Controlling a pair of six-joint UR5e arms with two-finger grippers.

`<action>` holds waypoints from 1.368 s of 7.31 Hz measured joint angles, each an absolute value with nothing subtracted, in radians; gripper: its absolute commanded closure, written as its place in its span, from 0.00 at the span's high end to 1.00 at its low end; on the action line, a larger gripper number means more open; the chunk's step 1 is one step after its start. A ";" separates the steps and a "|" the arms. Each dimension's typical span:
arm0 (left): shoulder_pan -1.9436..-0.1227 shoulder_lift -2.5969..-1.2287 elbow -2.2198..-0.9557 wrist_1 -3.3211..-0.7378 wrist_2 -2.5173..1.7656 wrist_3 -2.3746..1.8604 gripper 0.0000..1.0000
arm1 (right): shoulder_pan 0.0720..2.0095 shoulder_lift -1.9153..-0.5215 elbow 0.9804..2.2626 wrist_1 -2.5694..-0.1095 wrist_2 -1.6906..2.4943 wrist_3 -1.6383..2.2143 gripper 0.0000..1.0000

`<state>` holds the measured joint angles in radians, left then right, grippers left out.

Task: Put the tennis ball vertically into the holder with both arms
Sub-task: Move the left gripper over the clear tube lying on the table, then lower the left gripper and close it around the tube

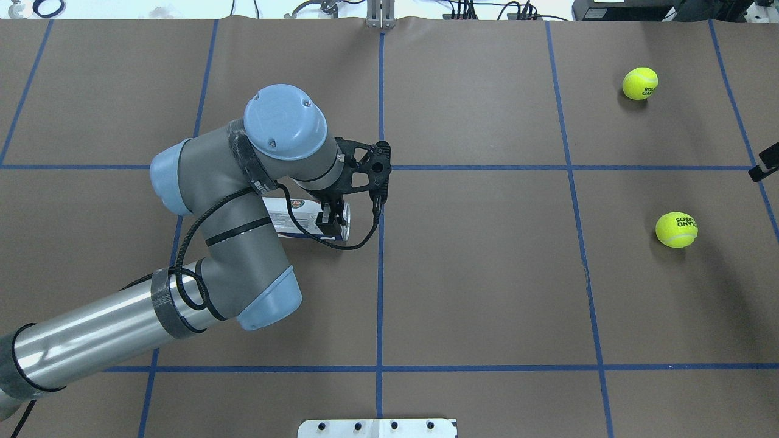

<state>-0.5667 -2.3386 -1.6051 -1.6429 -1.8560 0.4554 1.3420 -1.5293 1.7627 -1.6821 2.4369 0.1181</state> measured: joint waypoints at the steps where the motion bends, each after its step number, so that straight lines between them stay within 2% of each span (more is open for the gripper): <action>1: -0.556 -2.340 -1.601 -1.628 -1.851 0.460 0.99 | 1.341 -1.529 1.760 -1.683 2.437 0.118 1.00; 10: -0.529 -2.362 -1.494 -1.646 -1.821 0.459 0.99 | 1.339 -1.529 1.747 -1.681 2.435 0.116 1.00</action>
